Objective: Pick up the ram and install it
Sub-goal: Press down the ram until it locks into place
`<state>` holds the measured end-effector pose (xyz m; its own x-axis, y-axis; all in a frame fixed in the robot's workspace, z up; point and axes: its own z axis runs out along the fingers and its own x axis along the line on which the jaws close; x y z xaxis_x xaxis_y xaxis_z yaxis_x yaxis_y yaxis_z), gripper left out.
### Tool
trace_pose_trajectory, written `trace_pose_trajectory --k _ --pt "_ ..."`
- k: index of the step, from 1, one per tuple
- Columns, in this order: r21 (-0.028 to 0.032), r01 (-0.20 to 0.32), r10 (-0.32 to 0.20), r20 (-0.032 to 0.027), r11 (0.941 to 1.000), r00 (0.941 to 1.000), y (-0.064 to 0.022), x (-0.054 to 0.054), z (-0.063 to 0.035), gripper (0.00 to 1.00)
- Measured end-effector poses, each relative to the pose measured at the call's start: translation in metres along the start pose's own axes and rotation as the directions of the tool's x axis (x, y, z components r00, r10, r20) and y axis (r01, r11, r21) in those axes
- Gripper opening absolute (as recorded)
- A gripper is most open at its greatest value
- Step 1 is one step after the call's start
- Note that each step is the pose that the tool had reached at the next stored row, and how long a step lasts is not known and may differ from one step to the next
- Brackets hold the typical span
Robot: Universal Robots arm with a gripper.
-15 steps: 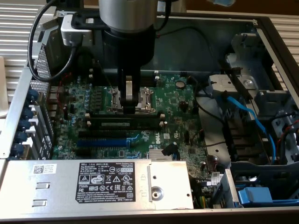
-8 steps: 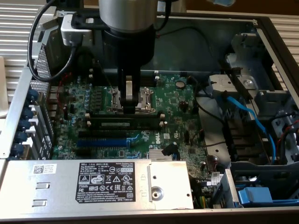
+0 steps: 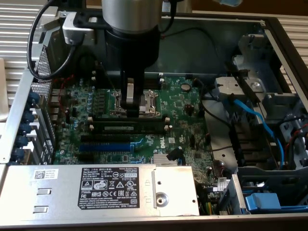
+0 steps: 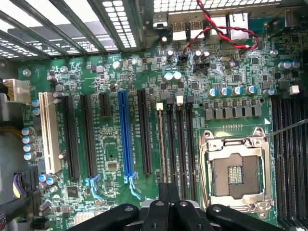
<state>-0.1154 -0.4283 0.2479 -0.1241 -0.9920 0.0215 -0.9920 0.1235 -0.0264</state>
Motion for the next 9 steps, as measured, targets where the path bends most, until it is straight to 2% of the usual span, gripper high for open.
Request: trace_pose_trajectory --k 5,9 --pt "-0.0017 -0.082 0.082 -0.0023 0.9966 0.9966 0.0 0.0 0.0001 0.1" --pt "-0.0029 -0.148 0.148 -0.0042 0.989 0.989 0.0 0.0 0.0001 0.1"
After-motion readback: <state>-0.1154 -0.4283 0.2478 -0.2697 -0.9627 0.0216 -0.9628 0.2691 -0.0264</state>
